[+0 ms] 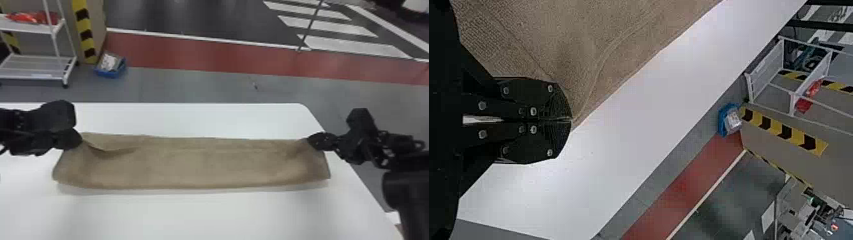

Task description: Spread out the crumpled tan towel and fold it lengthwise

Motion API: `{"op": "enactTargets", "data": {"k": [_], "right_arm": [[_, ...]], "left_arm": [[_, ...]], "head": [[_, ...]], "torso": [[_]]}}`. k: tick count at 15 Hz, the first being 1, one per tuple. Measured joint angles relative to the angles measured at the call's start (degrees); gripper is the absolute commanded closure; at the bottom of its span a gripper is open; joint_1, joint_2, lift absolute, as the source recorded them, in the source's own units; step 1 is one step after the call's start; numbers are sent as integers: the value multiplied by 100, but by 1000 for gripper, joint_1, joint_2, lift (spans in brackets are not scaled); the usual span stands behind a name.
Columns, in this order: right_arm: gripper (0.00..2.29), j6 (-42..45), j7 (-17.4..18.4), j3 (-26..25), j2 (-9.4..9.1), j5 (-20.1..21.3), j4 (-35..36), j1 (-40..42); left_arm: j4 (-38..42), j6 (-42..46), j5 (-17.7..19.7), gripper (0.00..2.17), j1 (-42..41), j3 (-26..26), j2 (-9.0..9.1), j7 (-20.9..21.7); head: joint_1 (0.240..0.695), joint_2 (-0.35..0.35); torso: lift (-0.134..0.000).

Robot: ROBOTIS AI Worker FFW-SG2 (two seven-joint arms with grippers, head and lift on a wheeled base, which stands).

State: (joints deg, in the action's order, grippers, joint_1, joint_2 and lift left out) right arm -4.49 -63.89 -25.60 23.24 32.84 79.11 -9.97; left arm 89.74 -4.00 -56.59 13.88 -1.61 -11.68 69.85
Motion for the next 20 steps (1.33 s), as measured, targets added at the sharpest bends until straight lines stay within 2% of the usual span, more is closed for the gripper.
{"op": "enactTargets", "data": {"k": [7,10,20], "right_arm": [[1116,-65,58,-59,13,241,-257,-278],[1116,-42,115,-45,14,397,-478,-461],[1116,-84,140,72,-52,536,-726,-648]], "left_arm": [[-444,1,-96,1376,446,51,-112,-59],[-597,15,-169,1376,502,114,-110,-140],[-756,-81,-254,1376,767,327,-36,-144]], "head": [[695,-227],[695,-230],[695,-232]], "torso": [[-124],[-124],[-124]]}}
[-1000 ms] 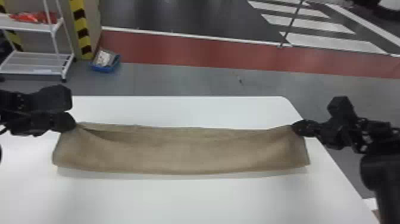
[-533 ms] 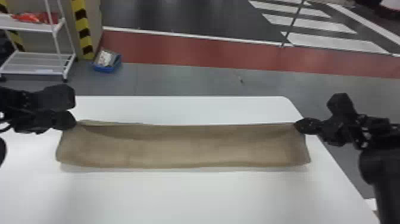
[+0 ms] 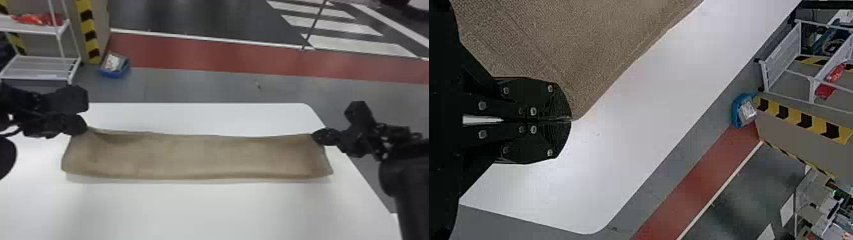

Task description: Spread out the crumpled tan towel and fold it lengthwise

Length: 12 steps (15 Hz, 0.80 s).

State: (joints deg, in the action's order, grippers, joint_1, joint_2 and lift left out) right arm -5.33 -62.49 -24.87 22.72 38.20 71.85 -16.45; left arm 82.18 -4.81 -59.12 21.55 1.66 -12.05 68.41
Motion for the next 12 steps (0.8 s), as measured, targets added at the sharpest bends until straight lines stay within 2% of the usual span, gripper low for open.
{"op": "enactTargets", "data": {"k": [12], "right_arm": [[1116,80,1,-210,21,-62,-161,-8]], "left_arm": [[18,-211,-20,1376,204,92,19,6]], "head": [[695,-244]], "torso": [[-124]]}}
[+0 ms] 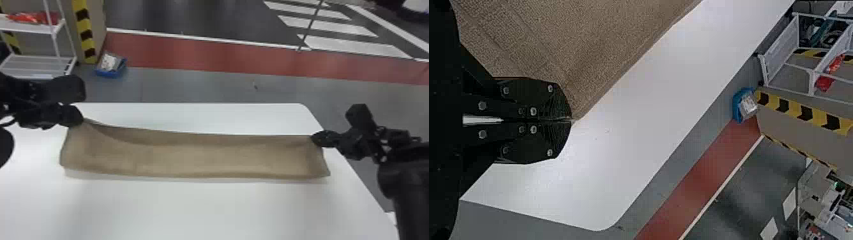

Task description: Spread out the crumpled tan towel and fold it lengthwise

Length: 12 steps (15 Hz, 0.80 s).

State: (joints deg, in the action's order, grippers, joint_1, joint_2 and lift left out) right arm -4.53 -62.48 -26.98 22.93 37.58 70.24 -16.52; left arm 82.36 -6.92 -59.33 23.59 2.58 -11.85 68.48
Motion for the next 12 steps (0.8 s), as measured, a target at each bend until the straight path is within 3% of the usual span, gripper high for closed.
{"op": "enactTargets", "data": {"k": [6,12], "right_arm": [[1116,-2,1,11,-72,33,-11,11],[1116,-37,60,-96,-52,14,-38,-12]], "left_arm": [[-147,-109,-72,1376,164,206,133,-149],[-402,-113,-135,1372,255,261,154,-343]], "head": [[695,-254],[695,-260]], "torso": [[-124],[-124]]}}
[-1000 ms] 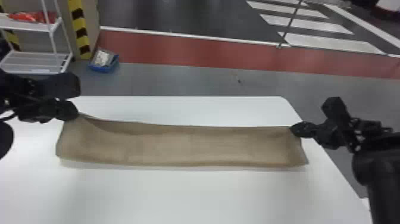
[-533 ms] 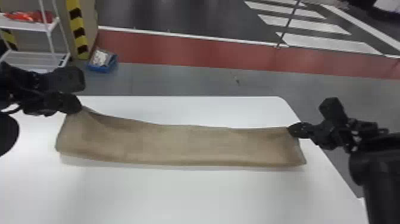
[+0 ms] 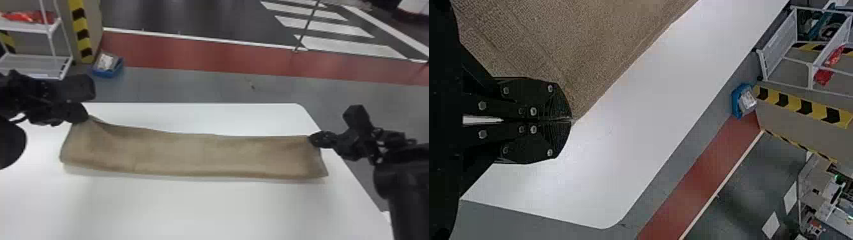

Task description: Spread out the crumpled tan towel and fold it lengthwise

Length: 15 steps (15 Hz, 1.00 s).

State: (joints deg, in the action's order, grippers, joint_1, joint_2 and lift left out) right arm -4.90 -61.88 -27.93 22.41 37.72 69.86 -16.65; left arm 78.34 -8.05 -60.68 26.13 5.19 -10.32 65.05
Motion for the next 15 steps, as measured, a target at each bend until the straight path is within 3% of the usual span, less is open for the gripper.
{"op": "enactTargets", "data": {"k": [15], "right_arm": [[1116,-278,251,-5,8,73,-288,-355]], "left_arm": [[-185,0,-23,1376,28,-2,20,-83]], "head": [[695,-267]], "torso": [[-124]]}}
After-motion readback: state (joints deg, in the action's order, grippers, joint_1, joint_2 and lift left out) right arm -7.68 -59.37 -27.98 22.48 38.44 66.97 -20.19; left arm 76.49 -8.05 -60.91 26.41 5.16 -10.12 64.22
